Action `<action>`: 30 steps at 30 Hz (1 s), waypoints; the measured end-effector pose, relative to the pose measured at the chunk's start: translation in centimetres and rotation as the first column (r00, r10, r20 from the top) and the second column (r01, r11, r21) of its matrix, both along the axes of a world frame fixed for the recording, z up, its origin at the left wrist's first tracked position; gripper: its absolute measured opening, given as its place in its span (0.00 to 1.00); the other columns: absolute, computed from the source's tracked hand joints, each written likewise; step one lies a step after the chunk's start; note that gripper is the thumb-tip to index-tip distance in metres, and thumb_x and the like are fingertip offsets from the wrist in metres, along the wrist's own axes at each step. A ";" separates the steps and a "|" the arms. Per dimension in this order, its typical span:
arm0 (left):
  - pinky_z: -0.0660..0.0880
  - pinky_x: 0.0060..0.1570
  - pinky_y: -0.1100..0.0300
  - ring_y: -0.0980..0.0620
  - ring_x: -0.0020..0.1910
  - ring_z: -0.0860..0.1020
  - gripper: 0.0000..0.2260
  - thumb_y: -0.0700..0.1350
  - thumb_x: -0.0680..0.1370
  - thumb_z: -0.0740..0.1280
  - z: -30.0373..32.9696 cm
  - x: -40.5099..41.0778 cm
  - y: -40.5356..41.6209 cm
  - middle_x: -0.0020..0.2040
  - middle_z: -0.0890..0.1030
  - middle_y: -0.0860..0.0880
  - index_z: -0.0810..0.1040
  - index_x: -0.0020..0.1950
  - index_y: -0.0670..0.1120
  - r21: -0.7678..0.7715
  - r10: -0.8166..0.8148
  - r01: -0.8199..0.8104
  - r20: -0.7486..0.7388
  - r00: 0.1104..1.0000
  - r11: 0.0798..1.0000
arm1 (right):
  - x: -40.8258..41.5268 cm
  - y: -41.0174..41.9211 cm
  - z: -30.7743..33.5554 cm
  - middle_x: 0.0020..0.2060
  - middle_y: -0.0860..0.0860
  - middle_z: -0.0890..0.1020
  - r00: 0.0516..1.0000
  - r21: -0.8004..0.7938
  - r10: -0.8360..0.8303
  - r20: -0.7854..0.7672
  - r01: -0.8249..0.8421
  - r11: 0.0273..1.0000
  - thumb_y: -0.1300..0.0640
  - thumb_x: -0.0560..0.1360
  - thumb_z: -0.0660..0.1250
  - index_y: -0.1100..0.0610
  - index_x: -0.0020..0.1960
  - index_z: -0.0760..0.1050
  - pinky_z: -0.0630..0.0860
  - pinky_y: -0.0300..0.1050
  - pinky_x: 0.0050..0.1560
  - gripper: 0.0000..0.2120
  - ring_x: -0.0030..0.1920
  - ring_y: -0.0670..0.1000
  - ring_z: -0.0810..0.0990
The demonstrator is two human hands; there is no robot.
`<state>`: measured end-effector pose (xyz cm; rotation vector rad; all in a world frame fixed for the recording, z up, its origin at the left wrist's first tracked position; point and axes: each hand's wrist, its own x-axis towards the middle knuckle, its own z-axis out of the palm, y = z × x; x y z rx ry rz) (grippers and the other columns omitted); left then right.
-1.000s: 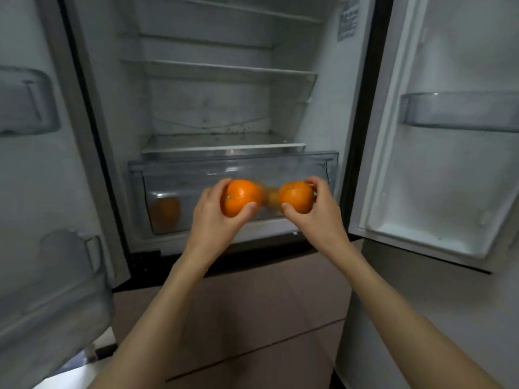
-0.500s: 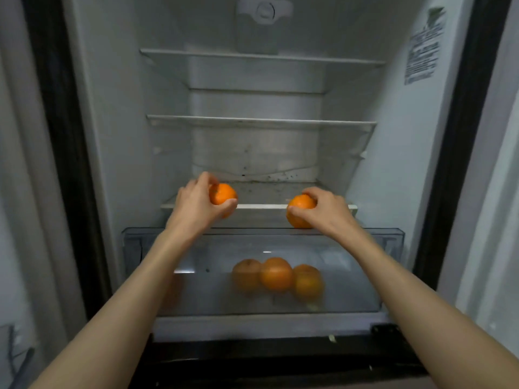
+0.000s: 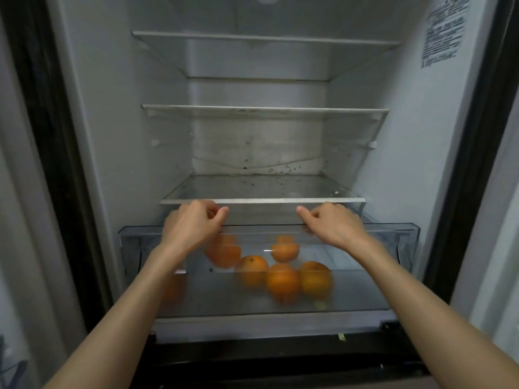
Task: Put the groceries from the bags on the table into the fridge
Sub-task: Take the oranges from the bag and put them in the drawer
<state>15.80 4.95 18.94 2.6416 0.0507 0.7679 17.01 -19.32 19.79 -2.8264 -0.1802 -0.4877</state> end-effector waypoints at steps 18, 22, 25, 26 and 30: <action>0.59 0.69 0.44 0.42 0.65 0.69 0.20 0.46 0.76 0.55 -7.6 -5.7 -0.5 0.63 0.74 0.40 0.73 0.66 0.42 0.279 -0.222 0.115 0.392 0.893 0.953 | -6.2 1.2 -9.1 0.66 0.59 0.73 0.843 -0.022 0.026 0.537 -0.017 1.000 0.48 0.75 0.53 0.58 0.67 0.71 0.60 0.62 0.68 0.25 0.69 0.60 0.69; 0.59 0.68 0.39 0.44 0.72 0.64 0.24 0.50 0.76 0.52 -7.8 -6.2 -0.6 0.70 0.69 0.44 0.66 0.71 0.46 0.329 -0.160 0.066 0.269 0.950 0.942 | -5.8 1.0 -8.6 0.66 0.58 0.74 0.876 -0.094 0.028 0.481 0.020 0.995 0.46 0.76 0.51 0.57 0.70 0.68 0.58 0.62 0.68 0.27 0.69 0.59 0.69; 0.59 0.66 0.37 0.43 0.72 0.63 0.24 0.49 0.76 0.59 -7.6 -5.8 -1.1 0.71 0.68 0.44 0.66 0.72 0.46 0.335 -0.133 0.048 0.234 0.963 0.941 | -5.1 0.7 -8.0 0.67 0.58 0.73 0.891 -0.138 0.039 0.452 0.026 0.990 0.46 0.76 0.54 0.55 0.71 0.67 0.56 0.61 0.69 0.26 0.70 0.58 0.68; 0.58 0.66 0.36 0.43 0.73 0.62 0.25 0.48 0.76 0.63 -7.4 -5.6 -1.3 0.72 0.67 0.44 0.65 0.72 0.46 0.323 -0.124 0.046 0.226 0.966 0.945 | -4.8 0.6 -7.9 0.69 0.57 0.70 0.896 -0.145 0.051 0.440 0.015 0.989 0.47 0.77 0.56 0.54 0.73 0.64 0.52 0.60 0.71 0.26 0.72 0.57 0.64; 0.44 0.71 0.42 0.49 0.76 0.48 0.27 0.50 0.79 0.60 -6.5 -4.4 -1.6 0.77 0.55 0.48 0.54 0.76 0.50 0.261 -0.091 0.051 0.144 0.985 0.964 | -3.6 0.6 -7.3 0.76 0.54 0.54 0.936 -0.152 0.102 0.336 -0.053 0.987 0.47 0.80 0.54 0.50 0.77 0.47 0.38 0.54 0.73 0.29 0.77 0.53 0.46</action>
